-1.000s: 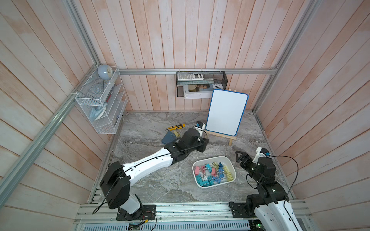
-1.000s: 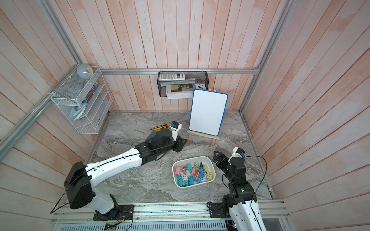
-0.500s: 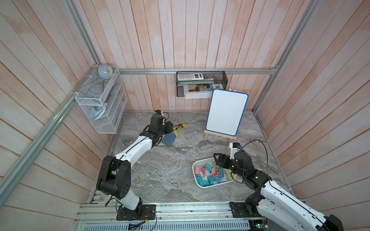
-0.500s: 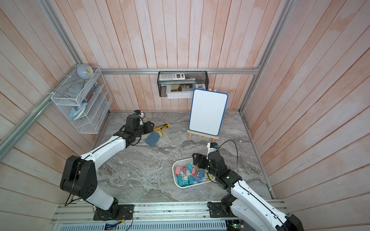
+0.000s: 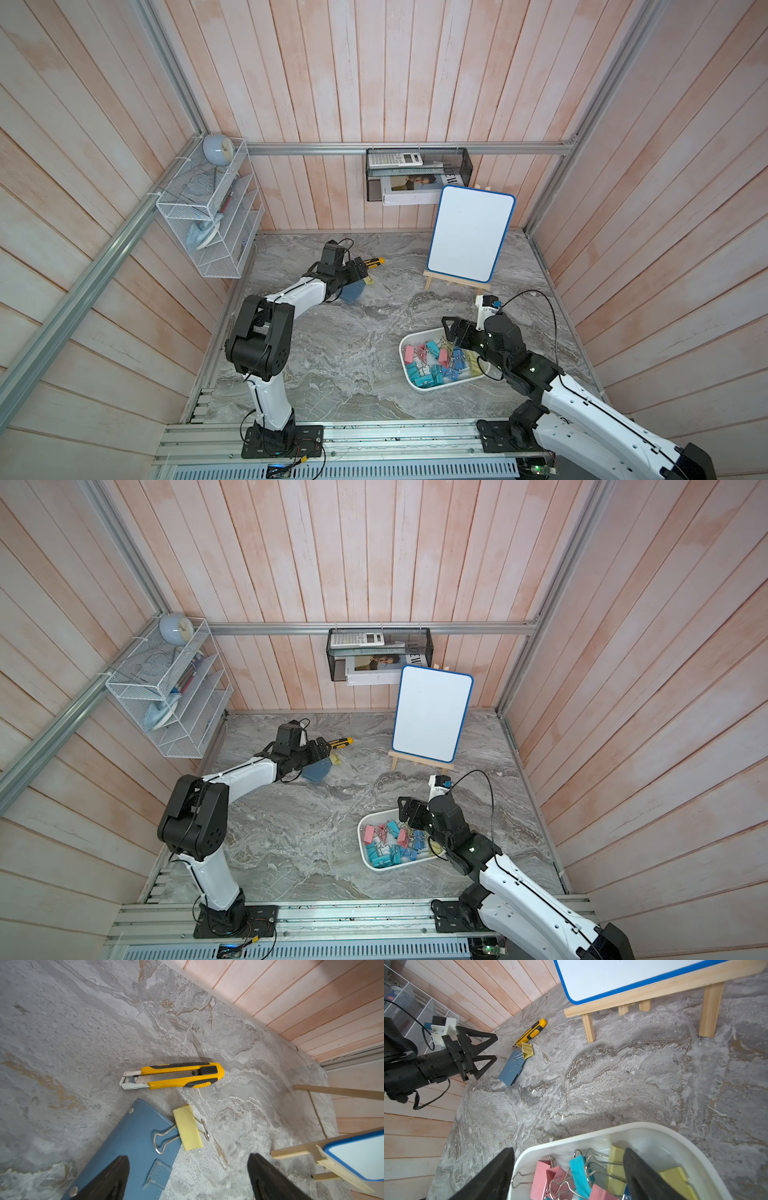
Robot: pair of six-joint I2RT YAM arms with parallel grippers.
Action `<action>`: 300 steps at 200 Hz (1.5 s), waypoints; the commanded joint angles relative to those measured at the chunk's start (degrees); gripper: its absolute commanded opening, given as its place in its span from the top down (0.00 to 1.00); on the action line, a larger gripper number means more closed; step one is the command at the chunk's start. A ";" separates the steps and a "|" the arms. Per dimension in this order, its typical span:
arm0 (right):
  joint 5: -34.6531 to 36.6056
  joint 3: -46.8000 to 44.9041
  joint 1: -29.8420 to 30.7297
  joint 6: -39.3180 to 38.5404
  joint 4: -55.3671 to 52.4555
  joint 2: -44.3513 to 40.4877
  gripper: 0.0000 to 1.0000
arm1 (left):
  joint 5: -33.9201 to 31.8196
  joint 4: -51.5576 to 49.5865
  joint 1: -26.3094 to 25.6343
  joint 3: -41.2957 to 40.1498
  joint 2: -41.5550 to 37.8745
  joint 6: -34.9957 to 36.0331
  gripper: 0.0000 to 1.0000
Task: Put the binder clips in the storage box
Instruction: Pick up the binder clip at the center of the board.
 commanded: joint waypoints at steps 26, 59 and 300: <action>2.02 0.05 0.40 0.45 1.14 0.07 0.14 | 2.29 -1.89 -0.73 6.28 4.38 1.92 0.23; 2.39 0.07 0.35 0.81 -0.52 -1.51 0.15 | 2.72 -5.22 -0.59 10.98 8.61 1.87 0.44; -12.76 -1.53 -18.99 6.21 3.03 -3.44 0.11 | 4.14 -14.04 -16.82 2.03 -18.32 10.53 1.00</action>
